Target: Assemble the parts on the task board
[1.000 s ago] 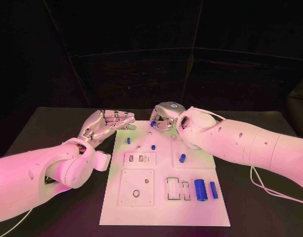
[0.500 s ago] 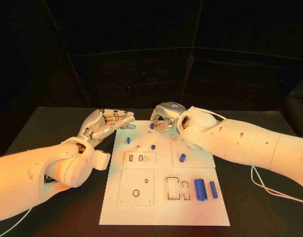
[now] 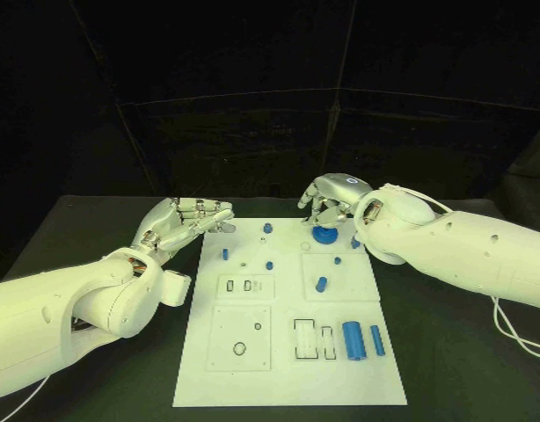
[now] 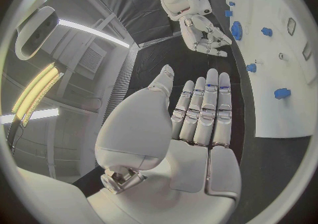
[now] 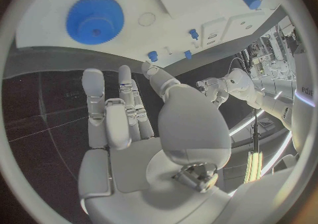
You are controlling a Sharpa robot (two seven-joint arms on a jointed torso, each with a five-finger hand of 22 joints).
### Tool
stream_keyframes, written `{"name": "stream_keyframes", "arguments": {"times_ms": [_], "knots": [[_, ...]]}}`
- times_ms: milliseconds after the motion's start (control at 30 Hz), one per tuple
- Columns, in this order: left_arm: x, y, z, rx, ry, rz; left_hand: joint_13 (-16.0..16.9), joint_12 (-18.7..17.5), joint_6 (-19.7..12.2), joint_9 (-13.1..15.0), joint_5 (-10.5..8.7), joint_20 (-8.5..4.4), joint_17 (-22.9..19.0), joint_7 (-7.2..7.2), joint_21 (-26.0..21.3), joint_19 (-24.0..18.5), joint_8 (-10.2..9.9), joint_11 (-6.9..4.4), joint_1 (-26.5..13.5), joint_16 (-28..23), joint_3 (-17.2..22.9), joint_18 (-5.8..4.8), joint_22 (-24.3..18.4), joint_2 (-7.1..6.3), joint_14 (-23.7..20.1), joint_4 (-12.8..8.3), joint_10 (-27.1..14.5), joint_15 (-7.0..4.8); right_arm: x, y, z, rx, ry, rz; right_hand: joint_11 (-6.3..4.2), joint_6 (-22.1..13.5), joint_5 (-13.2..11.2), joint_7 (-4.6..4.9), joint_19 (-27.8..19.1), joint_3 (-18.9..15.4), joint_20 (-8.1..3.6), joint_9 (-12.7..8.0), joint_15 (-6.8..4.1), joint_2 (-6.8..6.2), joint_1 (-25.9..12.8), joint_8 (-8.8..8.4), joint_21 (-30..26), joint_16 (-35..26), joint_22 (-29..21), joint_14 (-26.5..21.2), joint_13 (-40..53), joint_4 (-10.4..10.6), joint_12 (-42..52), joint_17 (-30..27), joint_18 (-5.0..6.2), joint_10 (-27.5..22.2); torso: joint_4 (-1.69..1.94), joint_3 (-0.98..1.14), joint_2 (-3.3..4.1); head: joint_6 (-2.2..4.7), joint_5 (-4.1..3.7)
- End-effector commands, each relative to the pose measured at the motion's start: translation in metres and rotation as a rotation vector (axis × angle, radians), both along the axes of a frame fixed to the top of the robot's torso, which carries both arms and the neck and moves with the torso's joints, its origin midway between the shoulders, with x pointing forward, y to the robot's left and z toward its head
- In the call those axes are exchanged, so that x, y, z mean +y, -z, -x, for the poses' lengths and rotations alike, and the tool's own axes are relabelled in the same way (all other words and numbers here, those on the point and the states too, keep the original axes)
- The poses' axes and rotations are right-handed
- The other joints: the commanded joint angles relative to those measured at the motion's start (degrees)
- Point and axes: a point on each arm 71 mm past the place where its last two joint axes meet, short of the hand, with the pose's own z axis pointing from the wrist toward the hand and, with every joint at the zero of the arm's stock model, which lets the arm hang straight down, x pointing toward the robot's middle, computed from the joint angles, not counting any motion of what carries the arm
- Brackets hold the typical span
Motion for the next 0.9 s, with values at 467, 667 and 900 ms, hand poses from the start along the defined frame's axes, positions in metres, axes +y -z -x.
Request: {"name": "stream_keyframes", "arguments": {"times_ms": [467,667,900], "knots": [[0.000,-0.001,-0.002,-0.004,0.014,0.000,-0.1,-0.4,0.1,-0.1,0.23,0.14,0.1,0.18,-0.2,0.5,-0.2,-0.06,-0.1,-0.4,-0.1,0.38,-0.1,0.70,-0.2,-0.4,-0.1,0.14,-0.051,0.009,-0.001,0.230,0.146,0.028,-0.16,-3.7,3.5,-0.32,3.5,-23.5,-0.55,0.2,-0.48,-1.16,11.5,2.72,3.1,5.8,5.0,3.6,53.9,21.0,50.3,11.2,-1.12,0.4,-0.27,0.18,0.17,-0.08,0.05],[0.000,-0.001,-0.003,-0.003,0.014,0.000,-0.1,-0.4,0.1,-0.1,0.23,0.14,0.1,0.18,-0.2,0.5,-0.2,-0.06,-0.1,-0.4,-0.1,0.38,-0.1,0.70,-0.2,-0.4,-0.1,0.14,-0.048,0.011,-0.004,0.233,0.143,0.051,0.19,-4.5,4.2,0.01,3.5,-23.8,-0.23,0.2,-0.15,-0.80,13.1,3.57,3.5,6.5,5.4,3.8,63.0,22.6,58.9,12.9,-1.16,2.9,-0.22,0.05,0.08,-0.49,0.16],[0.000,0.000,-0.003,-0.003,0.014,-0.001,-0.1,-0.4,0.1,-0.1,0.23,0.14,0.1,0.17,-0.2,0.5,-0.2,-0.06,-0.1,-0.4,-0.1,0.38,-0.1,0.71,-0.2,-0.4,-0.1,0.14,-0.045,0.011,-0.006,0.220,0.141,0.066,0.31,-4.7,4.7,0.11,3.6,-23.7,-0.10,0.2,-0.04,-0.46,13.8,4.15,3.9,6.8,5.8,3.9,66.0,23.1,61.7,13.6,-1.22,3.7,-0.26,-0.01,0.08,-0.52,0.13]]}}
